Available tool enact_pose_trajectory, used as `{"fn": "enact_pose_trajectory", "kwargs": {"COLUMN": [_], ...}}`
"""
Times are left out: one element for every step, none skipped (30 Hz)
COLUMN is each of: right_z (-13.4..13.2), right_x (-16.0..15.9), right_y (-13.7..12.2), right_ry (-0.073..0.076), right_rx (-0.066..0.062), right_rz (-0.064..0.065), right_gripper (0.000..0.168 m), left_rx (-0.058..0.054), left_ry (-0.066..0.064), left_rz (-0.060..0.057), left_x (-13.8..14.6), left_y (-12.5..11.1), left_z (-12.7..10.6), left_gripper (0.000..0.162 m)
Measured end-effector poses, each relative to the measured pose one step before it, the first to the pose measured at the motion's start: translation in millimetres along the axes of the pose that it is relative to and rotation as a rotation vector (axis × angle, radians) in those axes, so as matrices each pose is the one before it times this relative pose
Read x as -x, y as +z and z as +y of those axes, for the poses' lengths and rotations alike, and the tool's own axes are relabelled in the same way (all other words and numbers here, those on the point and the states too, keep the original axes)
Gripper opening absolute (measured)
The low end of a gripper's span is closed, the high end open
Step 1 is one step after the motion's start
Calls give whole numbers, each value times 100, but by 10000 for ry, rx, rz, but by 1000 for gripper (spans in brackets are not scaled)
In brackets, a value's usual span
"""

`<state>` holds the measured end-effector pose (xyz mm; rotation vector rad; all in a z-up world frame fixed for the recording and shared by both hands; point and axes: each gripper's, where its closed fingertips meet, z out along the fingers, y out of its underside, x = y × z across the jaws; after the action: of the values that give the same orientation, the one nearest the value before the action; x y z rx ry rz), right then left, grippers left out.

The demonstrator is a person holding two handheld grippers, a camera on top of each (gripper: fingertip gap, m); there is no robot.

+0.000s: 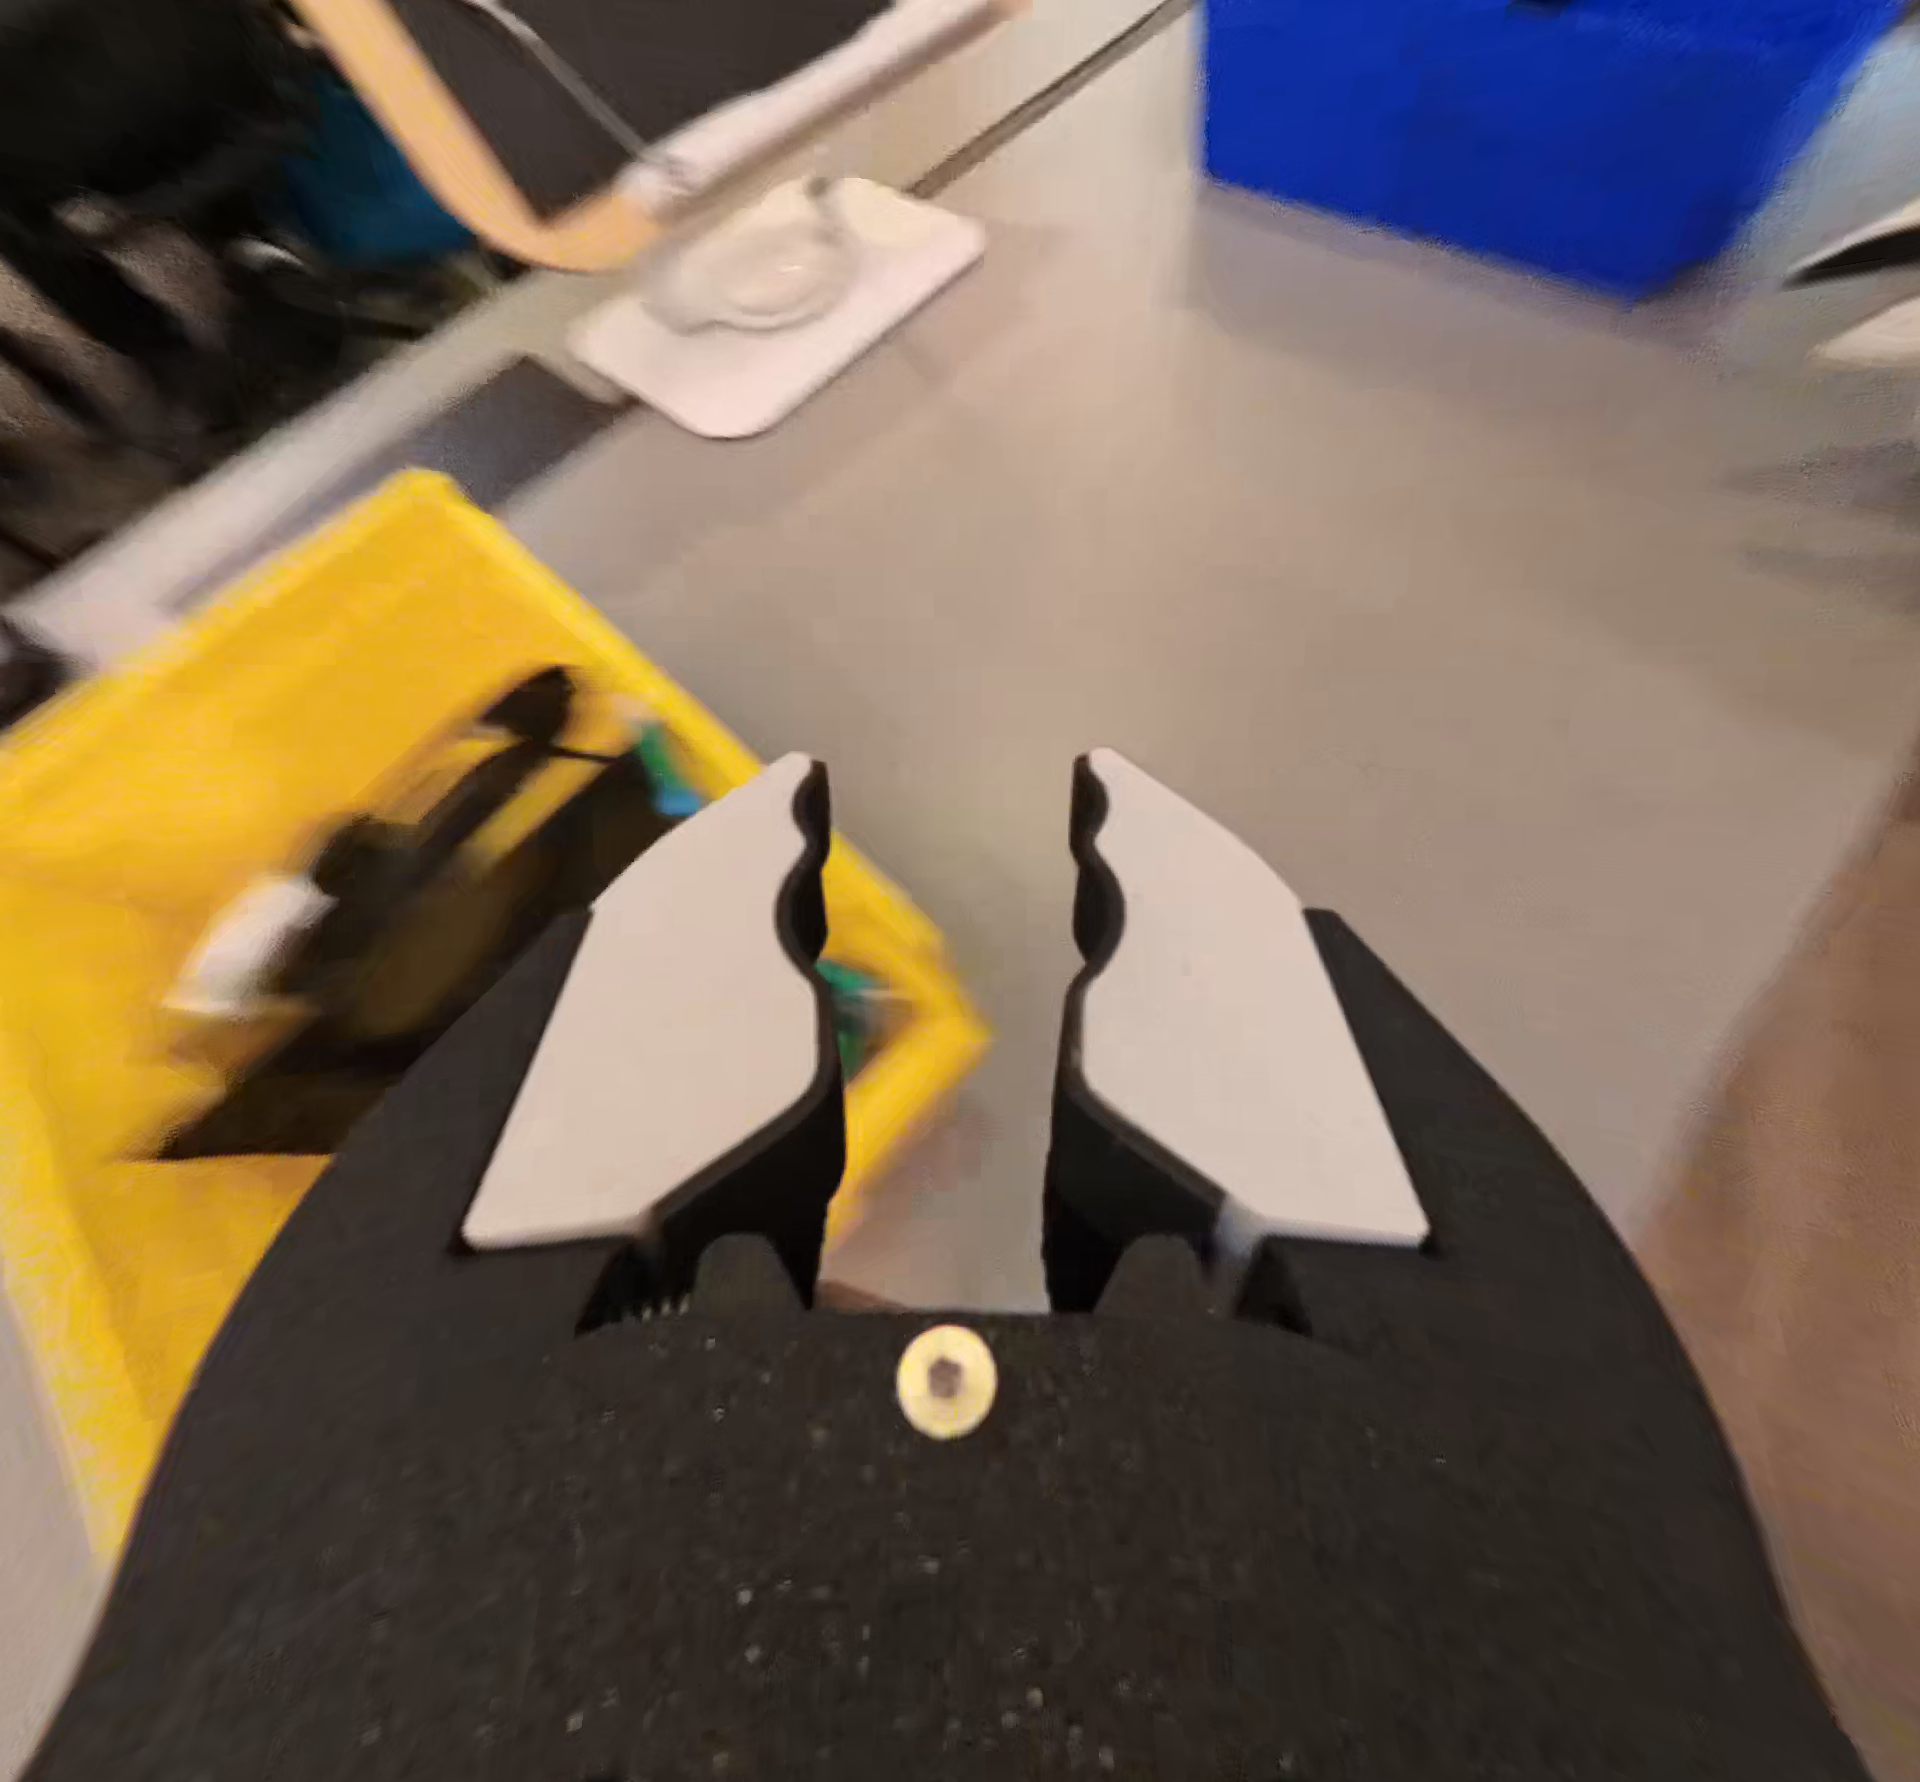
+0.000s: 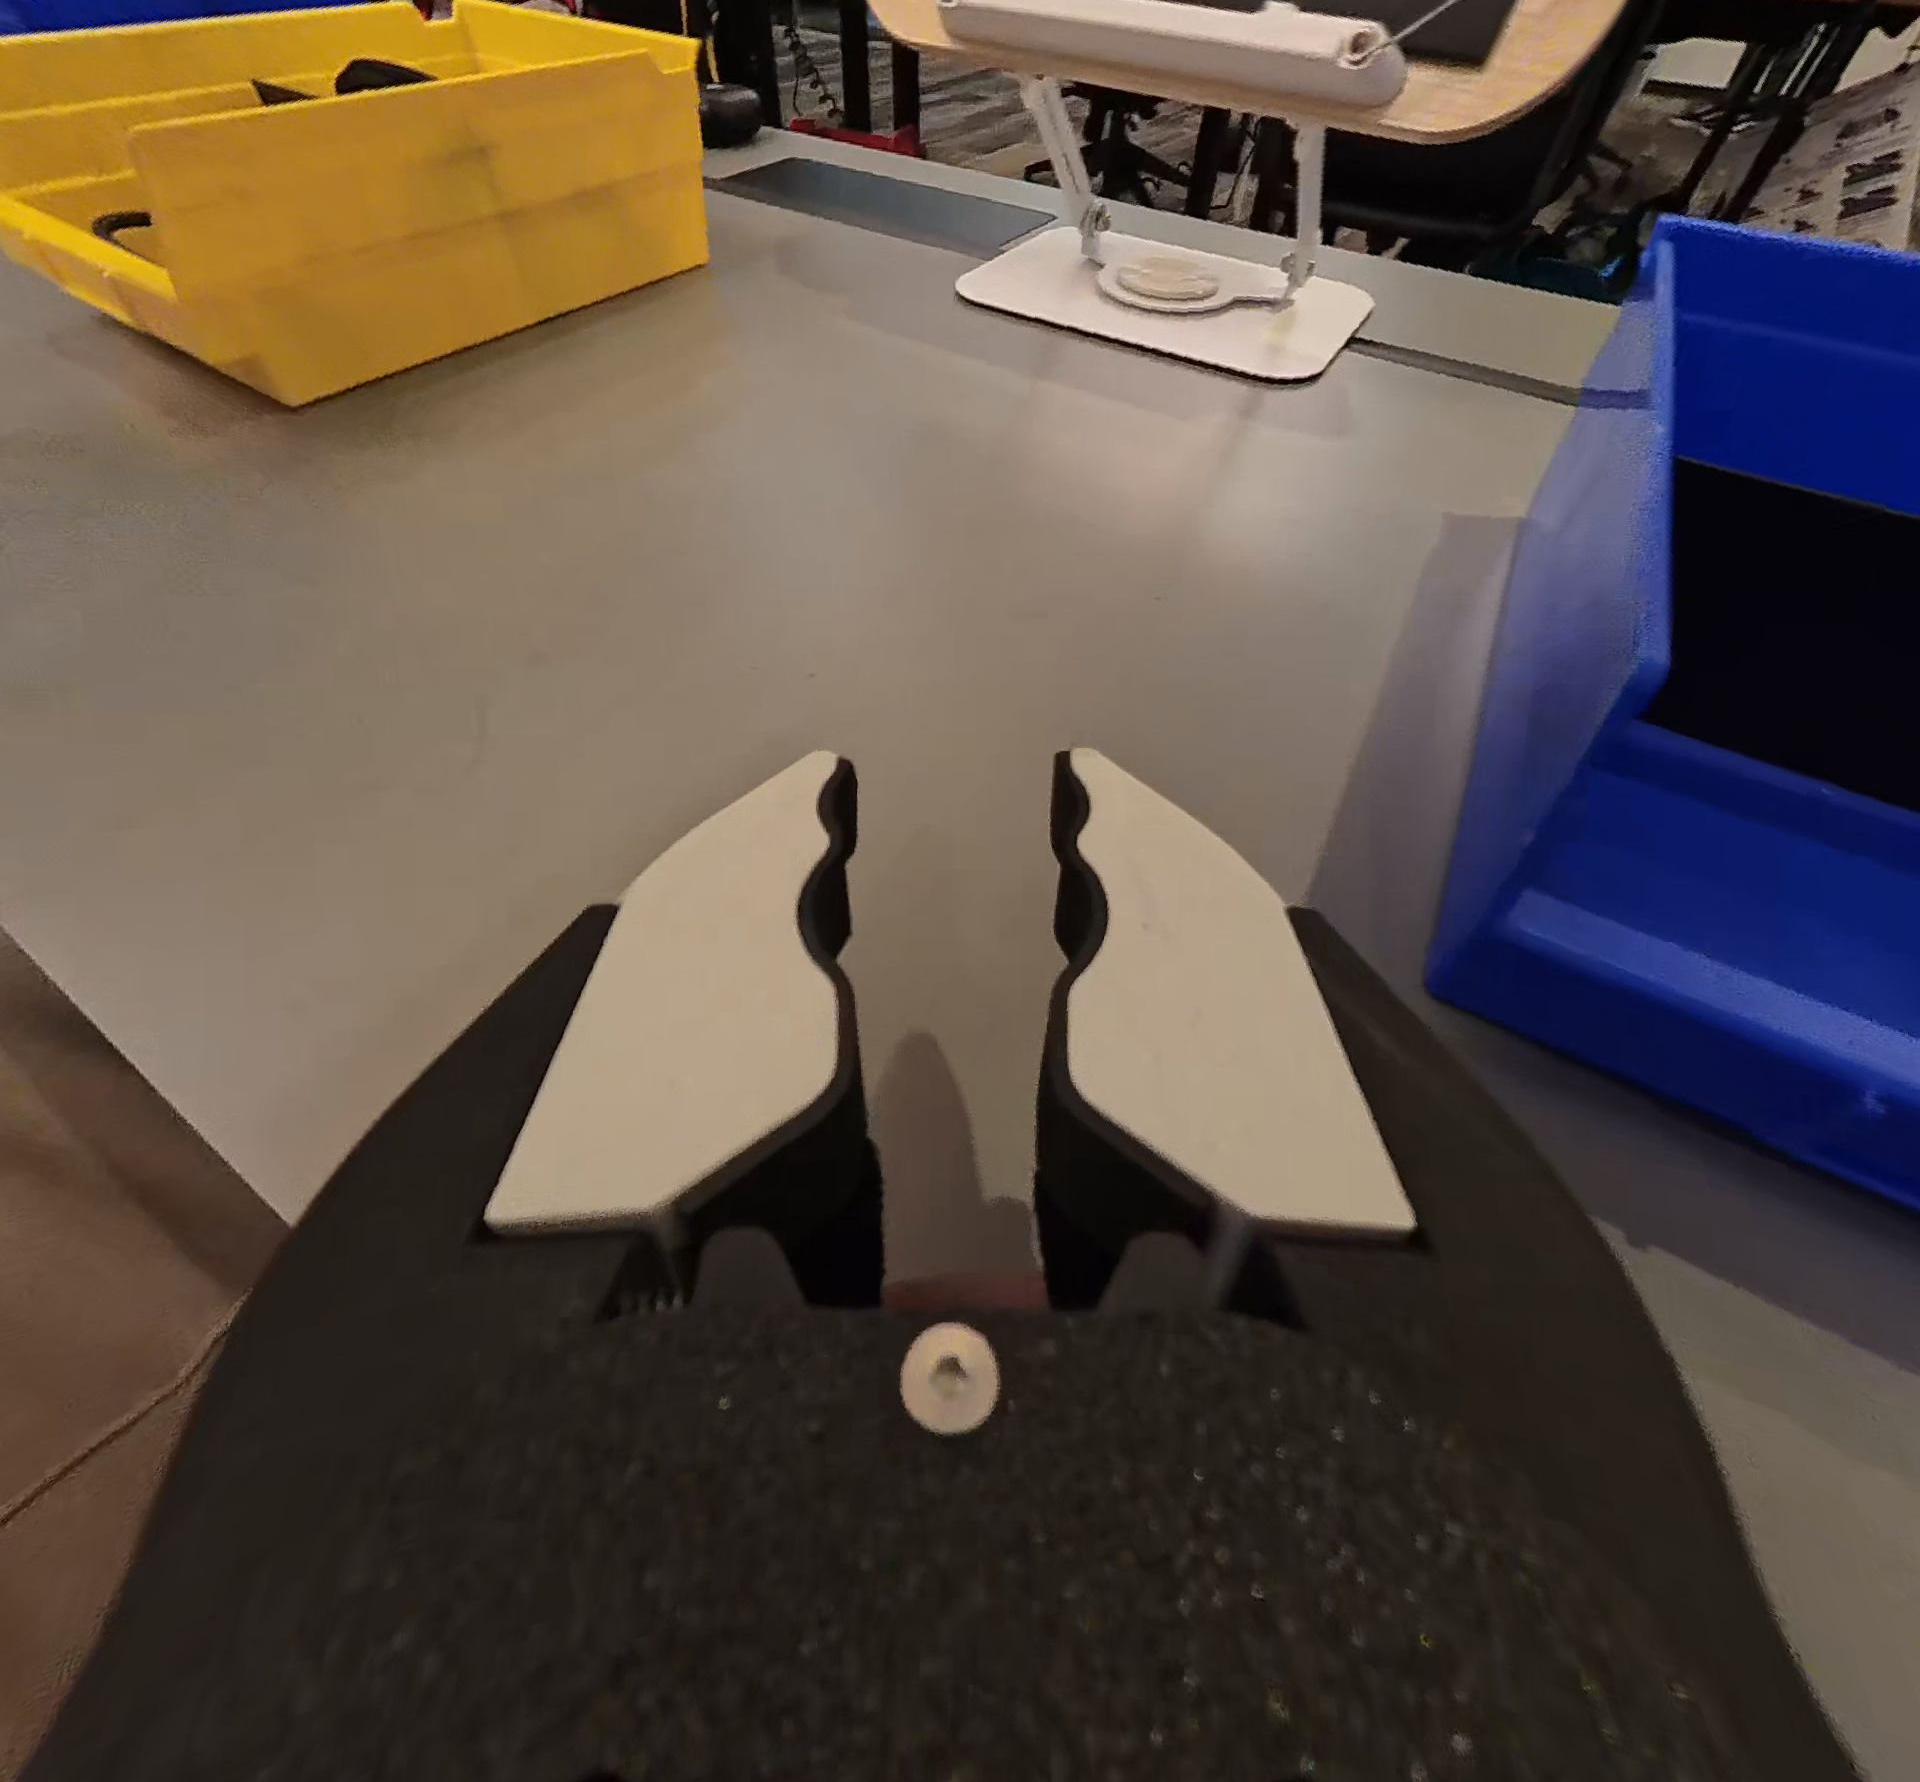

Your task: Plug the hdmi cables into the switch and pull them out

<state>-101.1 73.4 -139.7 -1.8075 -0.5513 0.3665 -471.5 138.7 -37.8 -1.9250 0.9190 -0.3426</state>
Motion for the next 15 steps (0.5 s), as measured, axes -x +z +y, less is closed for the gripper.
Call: {"fn": "enact_pose_trajectory", "kwargs": {"right_z": [20, 34, 39, -2, -7, 21, 38, 32, 2, 7, -9, -6, 16, 18, -7], "right_x": [191, 128, 62, 18, -5, -15, -1, 0, -18, -21, 30, 72, 81, 80, 93], "right_y": [81, 66, 28, 10, -7, 27, 44, 46, 28, 24, 24, 17, 33, 38, 54], "right_ry": [-111, -74, -49, -24, 1, 21, 26, 24, 15, -1, -18, -31, -48, -59, -57], "right_rx": [39, 37, 29, 3, -9, 16, 36, 33, 9, 4, 0, 1, 20, 14, 6], "right_rz": [-44, -30, -6, 3, 3, -5, -29, -32, -6, 3, -18, -36, -20, -15, -22], "right_gripper": [35, 35, 35, 35, 35, 35, 35, 35, 35, 35, 35, 35, 35, 35, 35], "left_rx": [532, 868, 1041, 998, 946, 867, 653, 414, 136, -20, 3, 101, 72, 80, 143], "left_ry": [893, 951, 760, 639, 662, 682, 636, 440, 207, 88, 42, 37, 53, 125, 242], "left_rz": [-439, -675, -701, -235, -60, 15, 261, 372, 591, 499, 399, 388, 256, 195, 192], "left_x": [3378, 3863, 3735, 2637, 1934, 1314, 535, 131, -319, -190, -13, 6, 130, 105, 9], "left_y": [126, 754, 1436, 1943, 2109, 2130, 1997, 1741, 1389, 1047, 837, 713, 621, 597, 511], "left_z": [-174, 677, 1264, 1433, 1458, 1332, 1001, 603, 125, -148, -188, -125, -196, -142, -32], "left_gripper": [44, 40, 43, 46, 46, 47, 47, 47, 42, 34, 33, 36, 38, 38, 38]}}
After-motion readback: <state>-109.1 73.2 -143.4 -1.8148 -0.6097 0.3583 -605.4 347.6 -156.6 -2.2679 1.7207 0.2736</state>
